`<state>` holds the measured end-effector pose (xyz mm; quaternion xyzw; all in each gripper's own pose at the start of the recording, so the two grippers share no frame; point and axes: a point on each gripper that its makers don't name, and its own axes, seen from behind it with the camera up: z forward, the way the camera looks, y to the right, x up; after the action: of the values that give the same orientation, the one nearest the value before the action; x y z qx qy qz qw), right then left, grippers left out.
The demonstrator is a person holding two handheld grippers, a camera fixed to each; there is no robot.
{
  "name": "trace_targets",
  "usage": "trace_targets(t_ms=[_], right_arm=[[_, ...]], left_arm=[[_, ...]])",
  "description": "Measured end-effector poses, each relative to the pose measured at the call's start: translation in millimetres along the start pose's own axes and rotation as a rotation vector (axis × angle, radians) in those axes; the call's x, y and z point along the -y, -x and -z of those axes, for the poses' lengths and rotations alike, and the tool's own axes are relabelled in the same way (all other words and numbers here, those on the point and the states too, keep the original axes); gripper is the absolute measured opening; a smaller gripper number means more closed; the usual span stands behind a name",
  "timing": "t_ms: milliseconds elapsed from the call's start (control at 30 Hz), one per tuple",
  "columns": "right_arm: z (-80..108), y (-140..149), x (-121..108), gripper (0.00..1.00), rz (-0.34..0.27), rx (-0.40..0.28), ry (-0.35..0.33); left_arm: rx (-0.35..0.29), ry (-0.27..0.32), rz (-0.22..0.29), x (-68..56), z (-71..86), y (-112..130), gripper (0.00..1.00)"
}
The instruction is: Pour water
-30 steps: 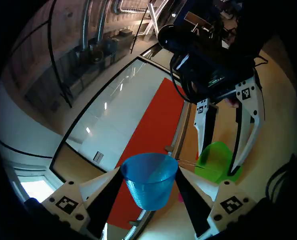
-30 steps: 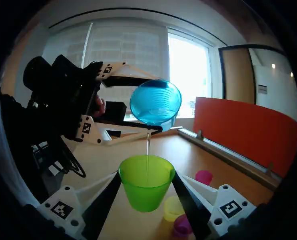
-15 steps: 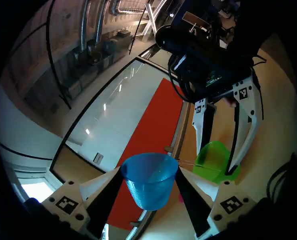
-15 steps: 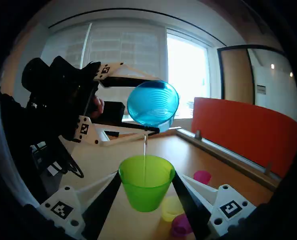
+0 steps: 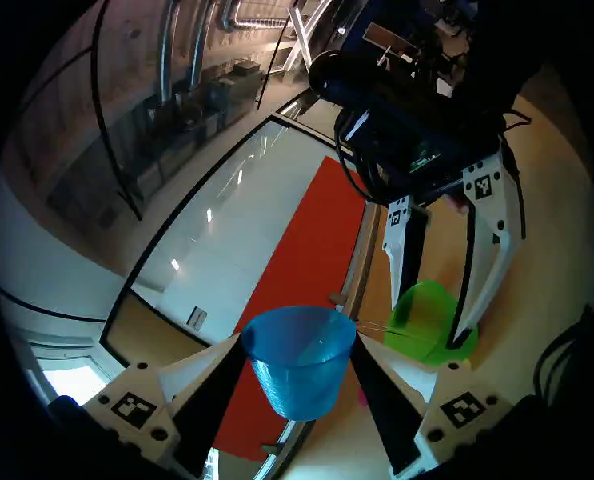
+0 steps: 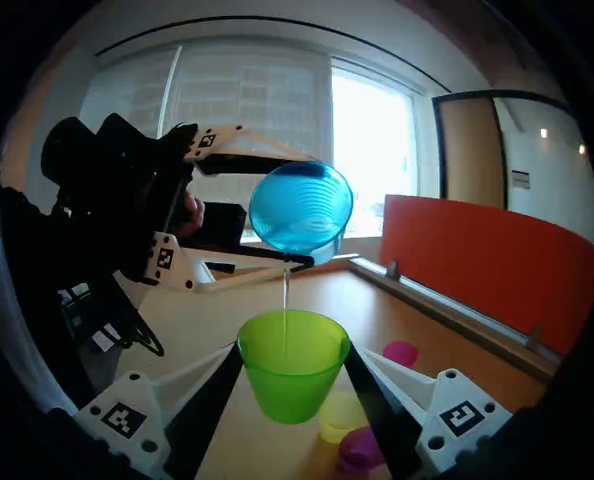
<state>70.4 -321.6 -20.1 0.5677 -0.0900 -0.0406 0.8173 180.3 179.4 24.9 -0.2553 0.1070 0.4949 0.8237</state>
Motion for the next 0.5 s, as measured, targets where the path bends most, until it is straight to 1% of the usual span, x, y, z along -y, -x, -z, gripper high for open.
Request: trace_targets(t_ms=[500], right_arm=[[-1.8,-1.3,-2.8,0.92,0.005,-0.002,0.005]], left_arm=[[0.001,0.002,-0.012,-2.5,-1.9,0.0,0.87]])
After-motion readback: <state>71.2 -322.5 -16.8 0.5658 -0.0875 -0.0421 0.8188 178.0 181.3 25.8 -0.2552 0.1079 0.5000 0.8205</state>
